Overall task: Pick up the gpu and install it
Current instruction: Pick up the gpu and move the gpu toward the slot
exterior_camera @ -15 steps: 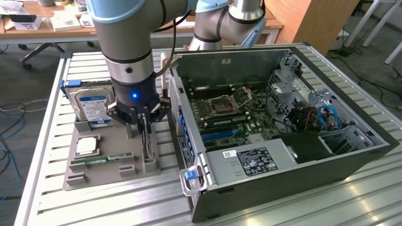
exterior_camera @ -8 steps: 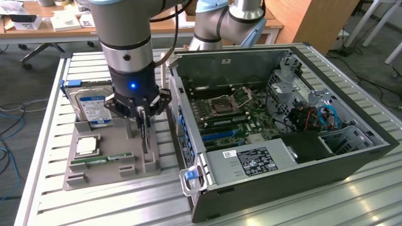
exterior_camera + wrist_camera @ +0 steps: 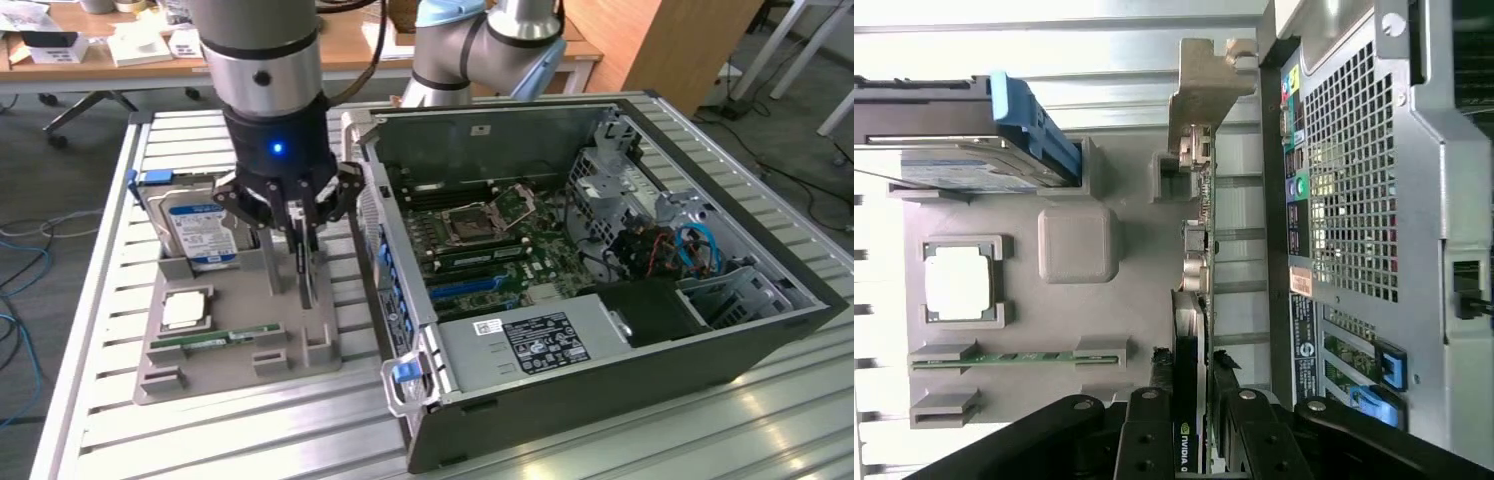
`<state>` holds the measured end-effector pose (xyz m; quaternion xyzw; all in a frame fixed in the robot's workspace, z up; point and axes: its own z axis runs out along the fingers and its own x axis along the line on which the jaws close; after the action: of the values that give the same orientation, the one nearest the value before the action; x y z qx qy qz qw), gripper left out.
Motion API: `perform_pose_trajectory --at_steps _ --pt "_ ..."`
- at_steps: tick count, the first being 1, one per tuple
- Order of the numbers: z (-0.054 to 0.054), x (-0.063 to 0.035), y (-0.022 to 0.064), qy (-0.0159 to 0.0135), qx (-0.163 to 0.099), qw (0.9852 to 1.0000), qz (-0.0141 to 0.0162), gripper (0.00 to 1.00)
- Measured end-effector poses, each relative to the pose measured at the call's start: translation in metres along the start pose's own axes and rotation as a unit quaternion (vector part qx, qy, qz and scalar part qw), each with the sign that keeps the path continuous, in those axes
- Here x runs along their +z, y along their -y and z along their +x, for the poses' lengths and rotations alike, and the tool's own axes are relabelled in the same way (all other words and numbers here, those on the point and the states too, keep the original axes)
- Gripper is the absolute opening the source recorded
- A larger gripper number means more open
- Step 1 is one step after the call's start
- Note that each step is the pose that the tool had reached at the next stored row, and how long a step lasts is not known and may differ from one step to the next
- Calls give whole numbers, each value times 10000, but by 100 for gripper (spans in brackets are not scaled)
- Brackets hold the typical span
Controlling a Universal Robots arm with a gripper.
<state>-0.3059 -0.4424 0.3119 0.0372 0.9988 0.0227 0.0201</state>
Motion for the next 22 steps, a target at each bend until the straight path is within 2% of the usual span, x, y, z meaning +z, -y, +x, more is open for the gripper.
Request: perform_pose_trajectory --at_steps 22 --pt "-38 -998 -47 0 0 10000 0 26"
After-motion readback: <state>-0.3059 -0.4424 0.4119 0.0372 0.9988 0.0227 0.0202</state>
